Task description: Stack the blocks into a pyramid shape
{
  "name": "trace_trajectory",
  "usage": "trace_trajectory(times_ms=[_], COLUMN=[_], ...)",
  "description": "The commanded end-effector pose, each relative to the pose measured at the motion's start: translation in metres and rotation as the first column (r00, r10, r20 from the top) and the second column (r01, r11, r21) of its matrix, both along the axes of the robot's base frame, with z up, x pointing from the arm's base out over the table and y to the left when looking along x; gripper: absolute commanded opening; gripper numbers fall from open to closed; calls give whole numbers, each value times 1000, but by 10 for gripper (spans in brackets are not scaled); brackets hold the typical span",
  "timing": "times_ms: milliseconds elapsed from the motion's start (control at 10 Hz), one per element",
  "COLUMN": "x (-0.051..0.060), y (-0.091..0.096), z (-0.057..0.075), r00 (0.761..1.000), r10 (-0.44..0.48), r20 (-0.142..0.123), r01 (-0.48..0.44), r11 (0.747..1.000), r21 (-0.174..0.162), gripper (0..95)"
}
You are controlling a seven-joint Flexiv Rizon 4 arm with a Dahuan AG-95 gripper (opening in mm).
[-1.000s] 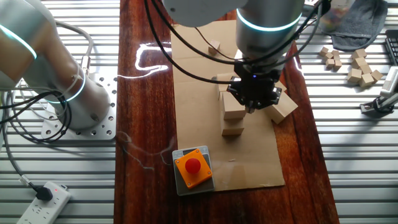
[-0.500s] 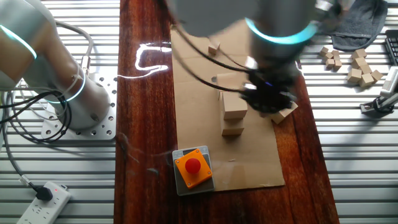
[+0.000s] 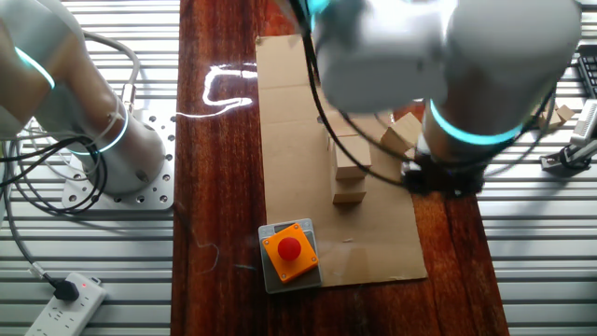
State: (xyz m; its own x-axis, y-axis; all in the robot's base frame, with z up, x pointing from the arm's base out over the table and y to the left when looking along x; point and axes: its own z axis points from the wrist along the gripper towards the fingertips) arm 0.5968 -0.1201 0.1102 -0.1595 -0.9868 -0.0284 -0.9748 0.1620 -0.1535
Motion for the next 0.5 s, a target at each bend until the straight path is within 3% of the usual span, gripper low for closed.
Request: trace_trajectory(times_ms=[100,300,500], x=[4,3,3], y=[15,41,44], z=[-13,-18,-17], r00=[976,942,938], r10=[213,332,343], r20=[36,47,55], r01=[-212,-330,-341], r11=[977,943,939], r21=[-23,-39,-43], gripper=[380,380,380])
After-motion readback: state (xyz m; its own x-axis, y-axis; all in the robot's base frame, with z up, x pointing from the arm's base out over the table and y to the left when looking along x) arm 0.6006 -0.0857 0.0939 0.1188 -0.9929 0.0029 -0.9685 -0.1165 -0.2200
